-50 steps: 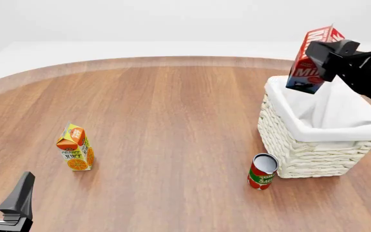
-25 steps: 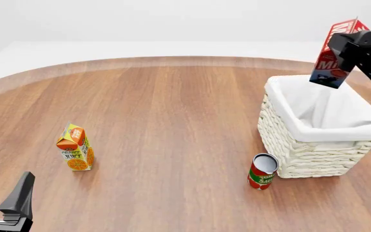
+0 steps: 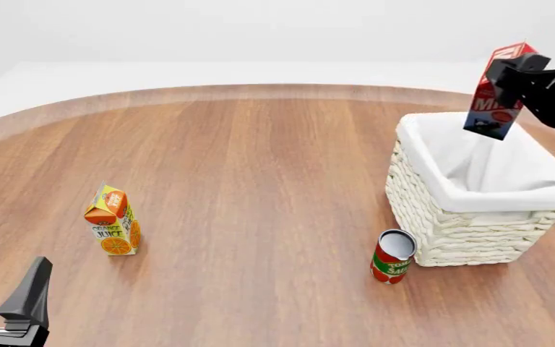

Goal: Pick the milk and place it in the basket.

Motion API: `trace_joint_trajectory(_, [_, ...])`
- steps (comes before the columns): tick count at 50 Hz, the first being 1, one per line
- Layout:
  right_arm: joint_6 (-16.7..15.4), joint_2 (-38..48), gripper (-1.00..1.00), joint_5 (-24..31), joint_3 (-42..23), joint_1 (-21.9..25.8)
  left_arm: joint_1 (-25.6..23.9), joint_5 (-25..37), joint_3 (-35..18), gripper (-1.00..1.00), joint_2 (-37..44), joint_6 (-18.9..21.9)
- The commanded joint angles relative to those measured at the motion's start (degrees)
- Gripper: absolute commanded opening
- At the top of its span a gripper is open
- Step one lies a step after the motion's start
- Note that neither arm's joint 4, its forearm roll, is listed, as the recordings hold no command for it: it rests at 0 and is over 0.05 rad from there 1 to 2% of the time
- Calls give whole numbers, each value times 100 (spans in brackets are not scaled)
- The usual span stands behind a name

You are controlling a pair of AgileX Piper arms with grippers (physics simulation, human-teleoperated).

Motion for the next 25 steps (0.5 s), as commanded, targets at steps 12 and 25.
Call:
trace_joint_trajectory(12, [43, 724, -100, -356, -265, -409, 0, 0, 0, 100, 0, 0])
trace_joint_trajectory(25, [99, 1155, -100, -729, -142, -418, 0, 0, 0, 100, 0, 0])
